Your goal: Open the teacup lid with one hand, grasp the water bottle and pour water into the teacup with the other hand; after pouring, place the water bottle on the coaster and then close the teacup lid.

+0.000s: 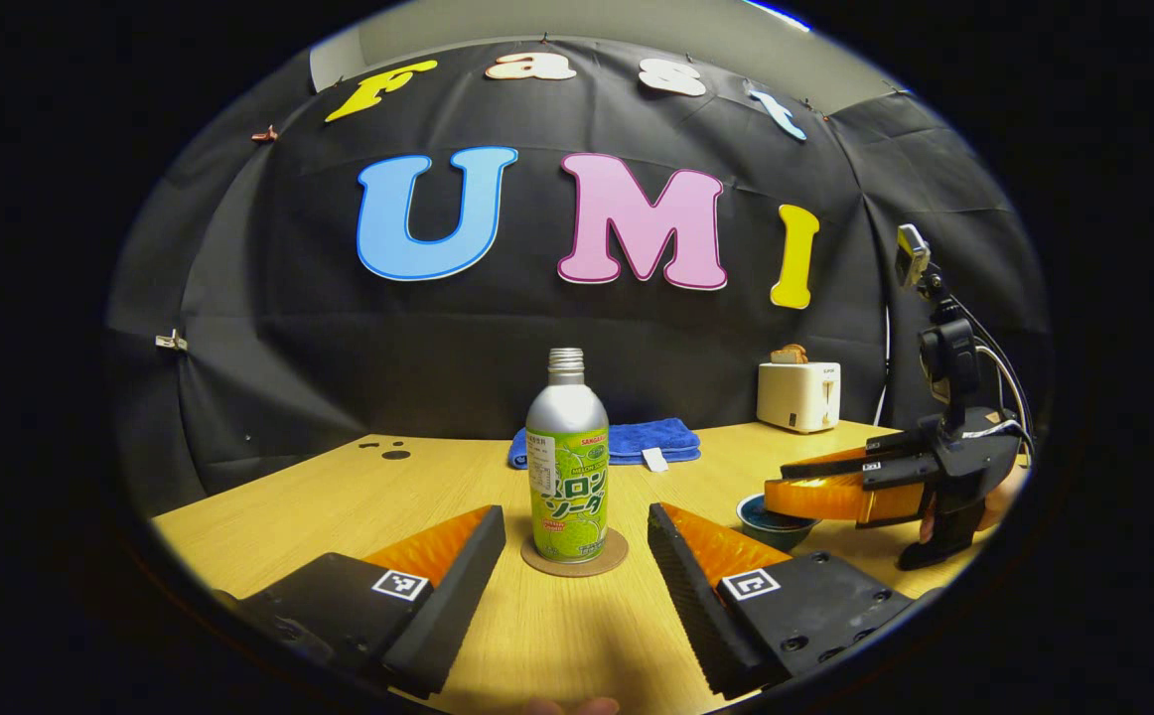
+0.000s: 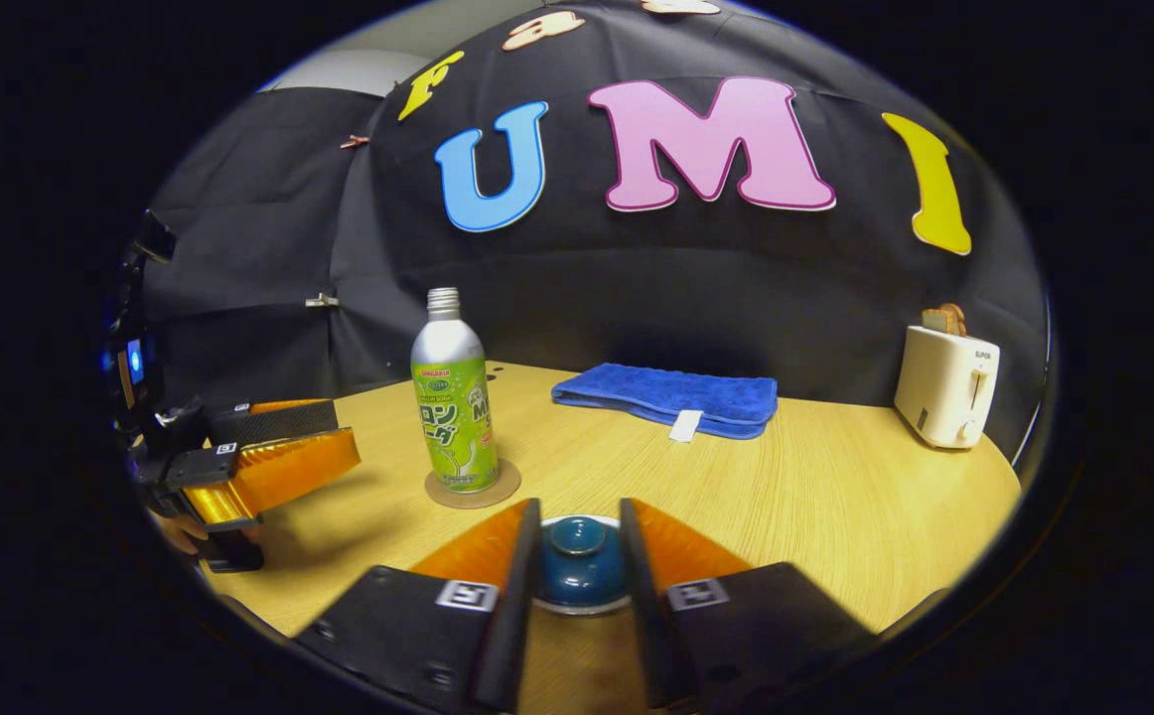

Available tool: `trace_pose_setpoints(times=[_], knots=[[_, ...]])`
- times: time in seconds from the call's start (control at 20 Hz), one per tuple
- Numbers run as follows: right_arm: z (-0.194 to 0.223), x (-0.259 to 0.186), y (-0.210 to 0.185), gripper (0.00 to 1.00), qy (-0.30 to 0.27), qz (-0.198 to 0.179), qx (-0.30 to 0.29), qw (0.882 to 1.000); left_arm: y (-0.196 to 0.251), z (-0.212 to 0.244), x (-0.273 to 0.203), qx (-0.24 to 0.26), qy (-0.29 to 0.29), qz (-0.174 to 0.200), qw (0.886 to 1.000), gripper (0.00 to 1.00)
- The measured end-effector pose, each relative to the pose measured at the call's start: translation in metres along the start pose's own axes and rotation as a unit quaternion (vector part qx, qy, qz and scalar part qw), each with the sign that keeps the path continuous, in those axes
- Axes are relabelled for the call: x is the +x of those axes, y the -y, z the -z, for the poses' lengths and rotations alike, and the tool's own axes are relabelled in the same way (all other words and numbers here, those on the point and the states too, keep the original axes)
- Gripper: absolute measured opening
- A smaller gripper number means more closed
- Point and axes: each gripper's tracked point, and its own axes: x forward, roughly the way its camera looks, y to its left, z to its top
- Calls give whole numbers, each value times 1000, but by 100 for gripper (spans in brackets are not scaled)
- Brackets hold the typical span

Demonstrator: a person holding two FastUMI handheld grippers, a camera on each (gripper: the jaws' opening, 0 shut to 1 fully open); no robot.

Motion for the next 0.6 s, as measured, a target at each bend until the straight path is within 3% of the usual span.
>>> trace_pose_setpoints(times=[0.15, 0.35, 0.6], knots=[[-10, -13, 3, 98, 32, 4, 10, 999, 0, 0, 1, 0, 0, 0, 1000, 92], [-22, -46, 11, 100, 90, 29, 4, 996, 0, -1, 0, 0, 1, 0, 1000, 92], [-15, -87, 20, 100, 96, 59, -3, 994, 0, 0, 0, 0, 1, 0, 1000, 92]])
